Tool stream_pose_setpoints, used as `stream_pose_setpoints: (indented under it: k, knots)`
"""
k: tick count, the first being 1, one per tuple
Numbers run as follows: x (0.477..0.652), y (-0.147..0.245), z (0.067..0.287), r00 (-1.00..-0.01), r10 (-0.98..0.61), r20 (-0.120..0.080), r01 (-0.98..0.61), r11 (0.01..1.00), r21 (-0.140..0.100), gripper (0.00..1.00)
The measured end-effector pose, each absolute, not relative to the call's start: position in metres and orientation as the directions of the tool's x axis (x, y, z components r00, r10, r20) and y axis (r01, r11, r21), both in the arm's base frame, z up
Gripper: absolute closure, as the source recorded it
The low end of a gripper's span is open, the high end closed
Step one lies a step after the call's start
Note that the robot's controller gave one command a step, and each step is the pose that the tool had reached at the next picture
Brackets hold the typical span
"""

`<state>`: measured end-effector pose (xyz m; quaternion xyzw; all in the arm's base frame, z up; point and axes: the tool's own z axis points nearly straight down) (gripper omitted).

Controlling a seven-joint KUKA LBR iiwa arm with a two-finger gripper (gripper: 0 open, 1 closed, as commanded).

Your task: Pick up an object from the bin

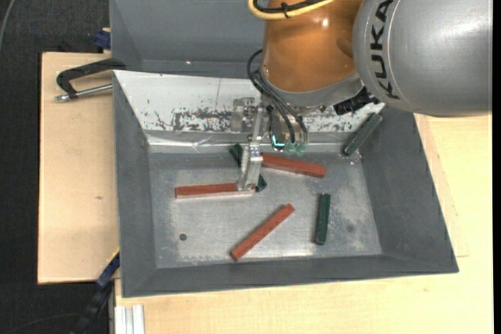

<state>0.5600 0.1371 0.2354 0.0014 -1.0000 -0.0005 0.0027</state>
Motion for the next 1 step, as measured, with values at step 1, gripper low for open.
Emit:
stream_pose_setpoints:
  k: [1]
  knots:
    - [0.5792,0.1883,0.0674,-0.951,-0.309,0.004,-0.309,0.951,0.002,0.00]
